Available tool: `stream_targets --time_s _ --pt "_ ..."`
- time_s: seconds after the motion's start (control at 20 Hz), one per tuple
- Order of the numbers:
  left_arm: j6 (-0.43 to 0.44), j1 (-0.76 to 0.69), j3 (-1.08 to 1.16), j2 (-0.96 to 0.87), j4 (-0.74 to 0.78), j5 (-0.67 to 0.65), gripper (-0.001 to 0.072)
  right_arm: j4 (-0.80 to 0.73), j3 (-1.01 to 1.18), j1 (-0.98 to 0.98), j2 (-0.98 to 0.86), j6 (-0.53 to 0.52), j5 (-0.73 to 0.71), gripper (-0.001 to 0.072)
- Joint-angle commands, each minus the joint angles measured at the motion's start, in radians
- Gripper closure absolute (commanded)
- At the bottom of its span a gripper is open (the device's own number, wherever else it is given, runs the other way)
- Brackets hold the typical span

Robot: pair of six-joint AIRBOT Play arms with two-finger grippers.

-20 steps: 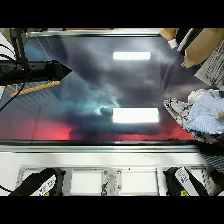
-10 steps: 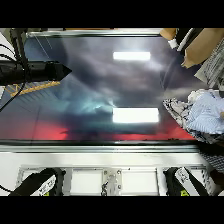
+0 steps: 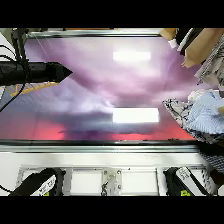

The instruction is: Fold the clothes and pants, and hang the long-sleeved shirts on hangers.

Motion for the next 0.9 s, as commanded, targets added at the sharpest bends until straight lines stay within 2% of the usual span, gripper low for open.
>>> stream_targets --time_s 0.0,0.25,0.6,0.85 --pt "-0.002 -0.001 0.000 0.001 -0.001 -0.001 0.0695 0.007 0.001 -0.049 -0.028 0.042 -0.002 0.0707" --pt "-0.002 -0.001 0.000 0.001 -0.001 -0.001 0.0695 0.008 0.001 -0.049 -0.076 0.042 0.057 0.0706" --pt "-0.002 -0.001 0.000 0.001 -0.001 -0.002 0.0695 0.008 0.001 -0.049 -0.094 0.043 0.059 0.0706" --pt "-0.002 -0.001 0.000 0.001 -0.001 -0.005 0.0695 0.008 0.001 -0.049 -0.098 0.147 0.033 0.0707"
